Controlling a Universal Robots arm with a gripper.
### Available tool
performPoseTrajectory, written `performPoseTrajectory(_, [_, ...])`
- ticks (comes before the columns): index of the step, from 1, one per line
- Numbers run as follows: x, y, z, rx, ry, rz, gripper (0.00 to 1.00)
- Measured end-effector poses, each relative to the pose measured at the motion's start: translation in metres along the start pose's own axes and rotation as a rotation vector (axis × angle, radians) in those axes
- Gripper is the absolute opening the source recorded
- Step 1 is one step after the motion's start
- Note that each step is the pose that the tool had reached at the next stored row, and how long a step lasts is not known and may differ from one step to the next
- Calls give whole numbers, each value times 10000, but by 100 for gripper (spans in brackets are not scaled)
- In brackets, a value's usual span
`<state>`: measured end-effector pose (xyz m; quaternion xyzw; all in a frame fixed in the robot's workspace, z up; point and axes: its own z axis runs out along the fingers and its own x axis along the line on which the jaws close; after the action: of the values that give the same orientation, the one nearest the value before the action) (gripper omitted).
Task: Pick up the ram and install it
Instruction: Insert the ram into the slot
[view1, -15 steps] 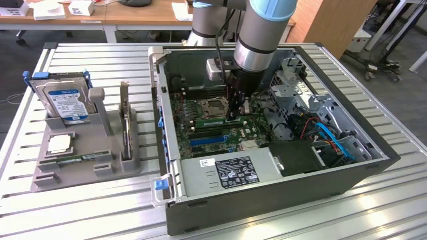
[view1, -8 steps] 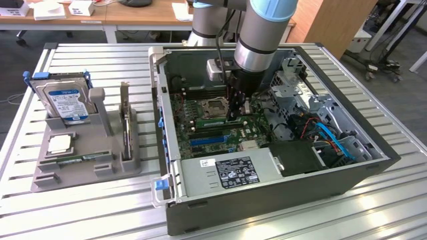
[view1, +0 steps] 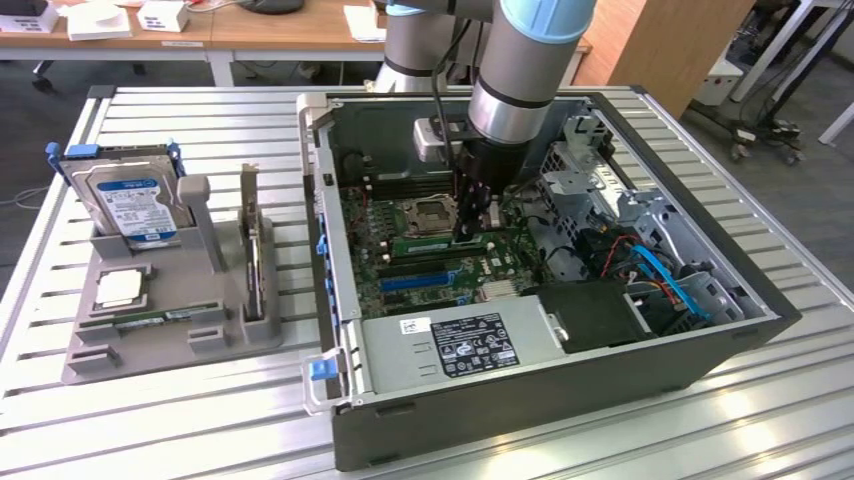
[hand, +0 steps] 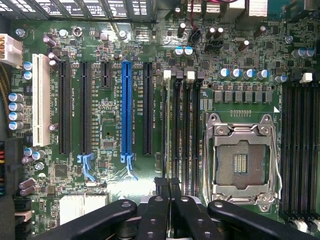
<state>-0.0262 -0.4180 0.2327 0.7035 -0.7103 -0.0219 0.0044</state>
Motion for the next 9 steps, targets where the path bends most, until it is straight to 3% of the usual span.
performPoseTrajectory(9, [1,0,10,0,1,1,11])
